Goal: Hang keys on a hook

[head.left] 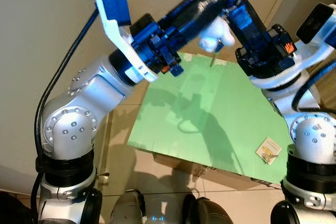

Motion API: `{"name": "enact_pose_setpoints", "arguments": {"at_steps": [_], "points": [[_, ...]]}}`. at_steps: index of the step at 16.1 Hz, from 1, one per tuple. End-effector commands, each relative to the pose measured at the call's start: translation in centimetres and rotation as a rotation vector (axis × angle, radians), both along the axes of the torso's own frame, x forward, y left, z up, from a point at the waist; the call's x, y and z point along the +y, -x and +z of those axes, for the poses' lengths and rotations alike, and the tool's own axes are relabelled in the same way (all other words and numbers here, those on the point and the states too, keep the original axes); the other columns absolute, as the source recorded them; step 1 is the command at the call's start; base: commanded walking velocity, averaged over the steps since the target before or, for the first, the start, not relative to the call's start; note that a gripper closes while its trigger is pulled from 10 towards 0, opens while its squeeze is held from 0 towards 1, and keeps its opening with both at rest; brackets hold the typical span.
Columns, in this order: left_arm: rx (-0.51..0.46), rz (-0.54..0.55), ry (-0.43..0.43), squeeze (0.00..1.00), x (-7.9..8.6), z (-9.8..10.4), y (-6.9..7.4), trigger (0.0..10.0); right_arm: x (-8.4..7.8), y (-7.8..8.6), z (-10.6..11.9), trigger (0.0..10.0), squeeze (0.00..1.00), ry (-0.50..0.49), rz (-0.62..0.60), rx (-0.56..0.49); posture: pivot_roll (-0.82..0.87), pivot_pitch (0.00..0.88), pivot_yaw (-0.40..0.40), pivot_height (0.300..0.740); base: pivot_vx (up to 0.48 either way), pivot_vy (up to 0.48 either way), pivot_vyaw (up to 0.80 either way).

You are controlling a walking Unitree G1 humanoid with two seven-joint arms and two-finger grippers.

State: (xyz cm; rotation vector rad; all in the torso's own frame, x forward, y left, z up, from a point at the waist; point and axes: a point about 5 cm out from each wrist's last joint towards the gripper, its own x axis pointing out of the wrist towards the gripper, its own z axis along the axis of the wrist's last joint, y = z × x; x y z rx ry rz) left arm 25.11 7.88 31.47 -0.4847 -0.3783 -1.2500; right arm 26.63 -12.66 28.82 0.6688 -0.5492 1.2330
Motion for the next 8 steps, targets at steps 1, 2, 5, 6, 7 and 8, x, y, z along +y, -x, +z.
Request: {"name": "enact_pose_setpoints", "arguments": {"at_steps": [1, 2, 5, 6, 7, 8], "points": [[-0.028, -0.063, -0.022, 0.0, -0.72, 0.33, 0.72, 10.0, 0.17, 0.56, 0.39, 10.0, 0.0, -0.001, 0.021, -0.027, 0.08, 0.126, -0.013, 0.74, 0.0, 0.0, 0.0], [-0.03, -0.068, -0.026, 0.0, -0.86, 0.32, 0.81, 10.0, 0.16, 0.61, 0.39, 10.0, 0.0, -0.002, 0.02, -0.027, 0.08, 0.127, -0.012, 0.74, 0.0, 0.0, 0.0], [-0.03, -0.068, -0.029, 0.0, -0.94, 0.32, 0.77, 10.0, 0.16, 0.68, 0.41, 10.0, 0.0, -0.004, 0.018, -0.027, 0.09, 0.128, -0.012, 0.74, 0.0, 0.0, 0.0], [-0.031, -0.068, -0.025, 0.0, -0.9, 0.38, 0.77, 7.2, 0.19, 0.69, 0.37, 10.0, 0.0, -0.005, 0.018, -0.025, 0.09, 0.129, -0.012, 0.74, 0.0, 0.0, 0.0], [-0.029, -0.07, -0.018, 0.0, -0.88, 0.42, 0.78, 0.0, 0.23, 0.68, 0.36, 10.0, 0.0, -0.004, 0.019, -0.023, 0.09, 0.129, -0.013, 0.74, 0.0, 0.0, 0.0], [-0.028, -0.073, -0.014, 0.0, -0.88, 0.45, 0.8, 0.0, 0.27, 0.67, 0.36, 10.0, 0.0, -0.004, 0.019, -0.022, 0.09, 0.129, -0.013, 0.74, 0.0, 0.0, 0.0]]}}
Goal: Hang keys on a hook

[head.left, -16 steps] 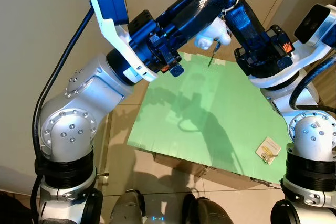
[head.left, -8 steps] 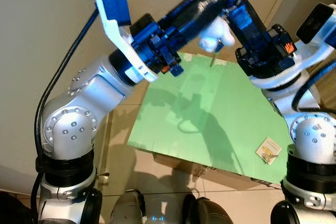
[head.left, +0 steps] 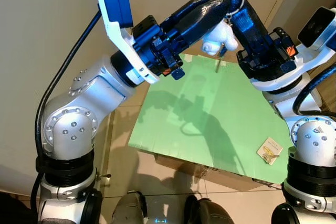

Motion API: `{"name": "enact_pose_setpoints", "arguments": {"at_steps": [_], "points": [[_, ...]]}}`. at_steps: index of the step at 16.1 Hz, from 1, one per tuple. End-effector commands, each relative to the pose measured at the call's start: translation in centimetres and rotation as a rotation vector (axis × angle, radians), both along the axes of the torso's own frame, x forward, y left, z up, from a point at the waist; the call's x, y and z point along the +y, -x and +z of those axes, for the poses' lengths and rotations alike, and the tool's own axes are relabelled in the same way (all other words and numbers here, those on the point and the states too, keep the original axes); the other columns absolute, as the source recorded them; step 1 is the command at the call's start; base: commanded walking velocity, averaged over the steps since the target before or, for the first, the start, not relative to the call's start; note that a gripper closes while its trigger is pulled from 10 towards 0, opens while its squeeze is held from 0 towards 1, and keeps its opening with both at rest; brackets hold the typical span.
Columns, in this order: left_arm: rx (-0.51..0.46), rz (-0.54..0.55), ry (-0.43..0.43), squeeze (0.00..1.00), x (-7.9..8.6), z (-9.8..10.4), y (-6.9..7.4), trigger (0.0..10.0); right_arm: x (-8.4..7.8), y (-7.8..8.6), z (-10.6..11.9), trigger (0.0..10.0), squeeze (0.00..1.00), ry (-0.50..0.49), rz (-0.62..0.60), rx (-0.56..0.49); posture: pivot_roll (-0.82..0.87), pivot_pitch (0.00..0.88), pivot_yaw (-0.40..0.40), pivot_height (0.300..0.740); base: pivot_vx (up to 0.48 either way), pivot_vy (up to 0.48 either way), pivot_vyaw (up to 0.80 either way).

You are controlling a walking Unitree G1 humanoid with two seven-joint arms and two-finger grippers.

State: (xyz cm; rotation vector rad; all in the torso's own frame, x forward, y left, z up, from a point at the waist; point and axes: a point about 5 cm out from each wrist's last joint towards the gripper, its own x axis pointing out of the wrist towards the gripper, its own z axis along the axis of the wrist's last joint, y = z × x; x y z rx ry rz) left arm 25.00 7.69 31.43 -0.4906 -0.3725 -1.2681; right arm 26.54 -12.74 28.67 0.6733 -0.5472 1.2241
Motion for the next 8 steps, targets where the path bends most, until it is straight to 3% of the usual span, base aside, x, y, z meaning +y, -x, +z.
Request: {"name": "enact_pose_setpoints", "arguments": {"at_steps": [1, 8], "points": [[-0.031, -0.055, -0.012, 0.0, -0.7, 0.51, 0.72, 0.0, 0.4, 0.55, 0.52, 10.0, 0.0, -0.001, 0.026, -0.028, 0.09, 0.129, -0.013, 0.74, 0.0, 0.0, 0.0], [-0.035, -0.042, -0.005, 0.0, -0.58, 0.63, 0.72, 0.0, 0.53, 0.51, 0.54, 10.0, 0.0, 0.002, 0.026, -0.027, 0.09, 0.126, -0.015, 0.74, 0.0, 0.0, 0.0]]}}
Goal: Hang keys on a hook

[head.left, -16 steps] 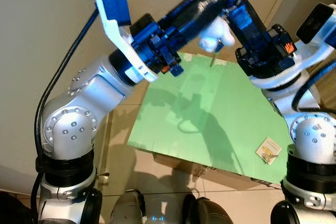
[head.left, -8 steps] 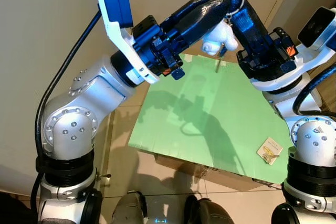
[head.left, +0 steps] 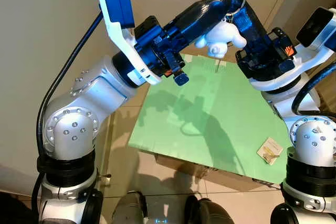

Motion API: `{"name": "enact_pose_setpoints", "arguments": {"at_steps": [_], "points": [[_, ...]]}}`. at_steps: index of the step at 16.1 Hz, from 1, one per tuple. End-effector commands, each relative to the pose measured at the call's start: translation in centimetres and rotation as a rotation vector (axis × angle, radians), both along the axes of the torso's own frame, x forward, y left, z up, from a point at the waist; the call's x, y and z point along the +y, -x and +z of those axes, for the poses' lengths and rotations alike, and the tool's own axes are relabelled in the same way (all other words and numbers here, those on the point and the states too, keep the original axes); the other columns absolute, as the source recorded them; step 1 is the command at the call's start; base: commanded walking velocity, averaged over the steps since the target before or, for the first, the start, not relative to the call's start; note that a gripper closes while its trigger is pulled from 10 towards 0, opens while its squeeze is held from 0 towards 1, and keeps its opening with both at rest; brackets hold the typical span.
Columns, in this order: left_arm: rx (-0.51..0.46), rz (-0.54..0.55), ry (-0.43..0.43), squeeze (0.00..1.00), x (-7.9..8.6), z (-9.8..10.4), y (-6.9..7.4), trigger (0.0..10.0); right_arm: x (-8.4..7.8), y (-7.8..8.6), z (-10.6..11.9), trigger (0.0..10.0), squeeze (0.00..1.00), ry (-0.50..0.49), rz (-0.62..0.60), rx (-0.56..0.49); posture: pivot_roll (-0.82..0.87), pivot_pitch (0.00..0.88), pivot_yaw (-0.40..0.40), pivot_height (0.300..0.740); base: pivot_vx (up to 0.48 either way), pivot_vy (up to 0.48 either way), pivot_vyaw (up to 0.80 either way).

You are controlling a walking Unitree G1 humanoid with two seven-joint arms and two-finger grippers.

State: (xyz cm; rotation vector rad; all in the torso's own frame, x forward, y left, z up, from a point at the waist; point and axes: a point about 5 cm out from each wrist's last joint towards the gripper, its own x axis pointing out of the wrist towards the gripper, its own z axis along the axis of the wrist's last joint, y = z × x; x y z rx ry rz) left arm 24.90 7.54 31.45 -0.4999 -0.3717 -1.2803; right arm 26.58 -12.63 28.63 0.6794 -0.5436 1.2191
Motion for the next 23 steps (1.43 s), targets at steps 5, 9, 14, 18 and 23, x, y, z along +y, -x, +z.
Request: {"name": "enact_pose_setpoints", "arguments": {"at_steps": [5, 9, 14, 18, 23], "points": [[-0.033, -0.012, -0.002, 0.0, -0.2, 0.6, 0.4, 0.0, 0.5, 0.5, 0.4, 10.0, 0.0, 0.033, 0.008, -0.042, 0.09, 0.126, -0.017, 0.74, 0.0, 0.0, 0.0], [-0.033, -0.005, 0.011, 0.0, -0.1, 0.8, 0.3, 0.0, 0.5, -0.4, -0.2, 10.0, 1.0, 0.045, -0.061, -0.005, 0.09, 0.118, -0.022, 0.74, 0.0, 0.0, 0.0], [-0.032, 0.014, 0.011, 0.0, 0.2, 0.8, 0.4, 0.0, -2.2, -1.8, -2.3, 10.0, 1.0, 0.096, -0.212, 0.077, 0.1, 0.126, -0.027, 0.74, 0.0, 0.0, 0.0], [0.015, 0.129, -0.099, 0.0, 1.9, -0.9, -0.5, 0.0, -6.3, -1.7, -4.2, 10.0, 1.0, 0.16, -0.344, 0.14, 0.1, 0.135, -0.017, 0.74, 0.0, 0.0, 0.0], [0.202, 0.285, -0.955, 0.0, 5.2, -12.8, -2.6, 0.0, -7.5, -4.8, -11.6, 10.0, 0.13, 0.654, -0.708, 0.432, 0.11, 0.147, 0.004, 0.74, 0.0, 0.0, 0.0]]}}
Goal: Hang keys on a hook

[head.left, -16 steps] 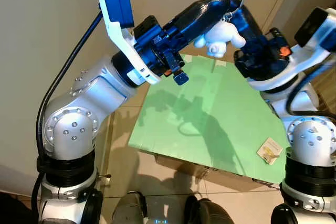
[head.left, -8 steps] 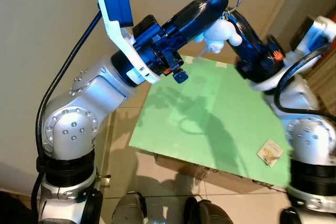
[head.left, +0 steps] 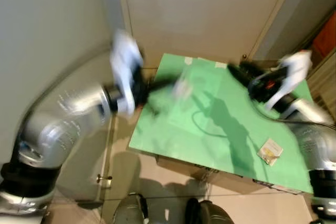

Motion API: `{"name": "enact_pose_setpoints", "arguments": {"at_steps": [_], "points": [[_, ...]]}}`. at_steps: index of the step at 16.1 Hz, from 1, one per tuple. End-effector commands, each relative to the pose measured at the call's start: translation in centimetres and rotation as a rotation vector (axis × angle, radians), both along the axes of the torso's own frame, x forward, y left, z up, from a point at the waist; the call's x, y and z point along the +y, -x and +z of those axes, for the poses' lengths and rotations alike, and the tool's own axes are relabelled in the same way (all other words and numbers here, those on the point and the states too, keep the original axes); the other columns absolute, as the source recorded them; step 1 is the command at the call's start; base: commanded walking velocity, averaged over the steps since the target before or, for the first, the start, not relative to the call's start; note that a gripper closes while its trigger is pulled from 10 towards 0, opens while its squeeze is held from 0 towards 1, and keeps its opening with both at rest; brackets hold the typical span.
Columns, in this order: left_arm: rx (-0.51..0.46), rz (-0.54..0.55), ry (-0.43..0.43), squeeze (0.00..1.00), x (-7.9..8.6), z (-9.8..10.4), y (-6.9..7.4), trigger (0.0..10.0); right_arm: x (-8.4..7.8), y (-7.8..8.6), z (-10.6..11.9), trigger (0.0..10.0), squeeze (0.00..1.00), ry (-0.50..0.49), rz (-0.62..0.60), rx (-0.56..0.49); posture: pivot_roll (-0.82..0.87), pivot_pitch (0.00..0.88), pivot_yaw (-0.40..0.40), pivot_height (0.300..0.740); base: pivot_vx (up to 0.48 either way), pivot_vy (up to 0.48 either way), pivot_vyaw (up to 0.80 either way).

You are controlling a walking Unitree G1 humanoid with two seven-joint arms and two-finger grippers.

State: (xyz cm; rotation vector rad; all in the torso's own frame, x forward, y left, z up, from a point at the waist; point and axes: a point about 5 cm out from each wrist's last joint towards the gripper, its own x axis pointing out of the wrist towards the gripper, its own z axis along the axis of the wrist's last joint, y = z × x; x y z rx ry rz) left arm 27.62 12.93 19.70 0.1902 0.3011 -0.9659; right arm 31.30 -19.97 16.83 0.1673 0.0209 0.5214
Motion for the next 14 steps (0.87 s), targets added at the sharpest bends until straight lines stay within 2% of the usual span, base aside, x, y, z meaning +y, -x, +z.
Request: {"name": "enact_pose_setpoints", "arguments": {"at_steps": [1, 2, 3, 4, 5, 6, 7, 8, 9, 11, 12, 13, 14], "points": [[0.026, -0.026, -0.238, 0.0, 1.0, -3.0, 0.2, 0.0, 0.1, -0.1, -0.2, 10.0, 0.0, 0.029, -0.039, -0.005, 0.11, 0.147, 0.004, 0.74, 0.0, 0.0, 0.0], [0.018, -0.051, -0.304, 0.0, 1.5, -3.3, 0.3, 0.0, 0.6, 0.0, -0.2, 10.0, 0.0, 0.029, -0.032, -0.011, 0.12, 0.15, 0.009, 0.74, 0.0, 0.0, 0.0], [0.006, -0.064, -0.336, 0.0, 1.6, -3.3, 0.2, 0.0, 1.0, 0.1, -0.3, 10.0, 0.0, 0.021, -0.021, -0.014, 0.12, 0.152, 0.011, 0.74, 0.0, 0.0, 0.0], [-0.062, -0.074, -0.416, 0.0, 1.9, -2.8, -0.2, 0.0, 1.7, 0.2, -0.4, 10.0, 0.0, 0.007, -0.002, -0.023, 0.12, 0.151, 0.012, 0.74, 0.0, 0.0, 0.0], [-0.214, -0.061, -0.471, 0.0, 1.7, -1.1, -1.2, 0.0, 2.3, 0.2, -0.3, 10.0, 0.0, -0.011, 0.007, -0.044, 0.12, 0.152, 0.014, 0.74, 0.0, 0.0, 0.0], [-0.279, -0.061, -0.478, 0.0, 1.5, -0.3, -1.6, 0.0, 2.5, 0.2, -0.3, 10.0, 0.0, -0.018, 0.006, -0.054, 0.12, 0.152, 0.014, 0.74, 0.0, 0.0, 0.0], [-0.386, -0.069, -0.448, 0.0, 0.8, 0.9, -1.9, 1.6, 2.6, 0.2, -0.2, 10.0, 0.0, -0.033, 0.002, -0.063, 0.12, 0.151, 0.015, 0.74, 0.0, 0.0, 0.0], [-0.582, -0.062, -0.234, 0.0, -1.2, 3.9, -1.9, 10.0, 3.1, 0.2, 0.0, 10.0, 0.0, -0.088, -0.007, -0.086, 0.12, 0.151, 0.011, 0.74, 0.0, 0.0, 0.0], [-0.632, -0.053, -0.125, 0.0, -1.8, 4.9, -1.7, 10.0, 3.2, 0.2, 0.1, 10.0, 0.0, -0.109, -0.013, -0.093, 0.12, 0.151, 0.011, 0.74, 0.0, 0.0, 0.0], [-0.62, -0.045, 0.173, 0.0, -2.8, 6.2, -0.7, 10.0, 4.1, 0.0, -0.4, 10.0, 0.0, -0.139, -0.038, -0.084, 0.11, 0.148, 0.003, 0.74, 0.0, 0.0, 0.0], [-0.563, -0.065, 0.414, 0.0, -3.2, 6.8, 0.3, 10.0, 4.7, -0.2, -1.0, 10.0, 0.0, -0.16, -0.063, -0.053, 0.11, 0.145, -0.003, 0.74, 0.0, 0.0, -0.69], [-0.546, -0.074, 0.477, 0.0, -3.3, 6.9, 0.5, 10.0, 4.9, -0.3, -1.1, 10.0, 0.0, -0.17, -0.069, -0.043, 0.11, 0.142, -0.008, 0.74, 0.0, 0.0, -0.69], [-0.513, -0.109, 0.617, 0.0, -3.3, 7.4, 1.1, 10.0, 4.8, -0.7, -1.0, 10.0, 0.0, -0.24, -0.118, -0.027, 0.11, 0.14, -0.012, 0.74, 0.0, 0.0, -0.8]]}}
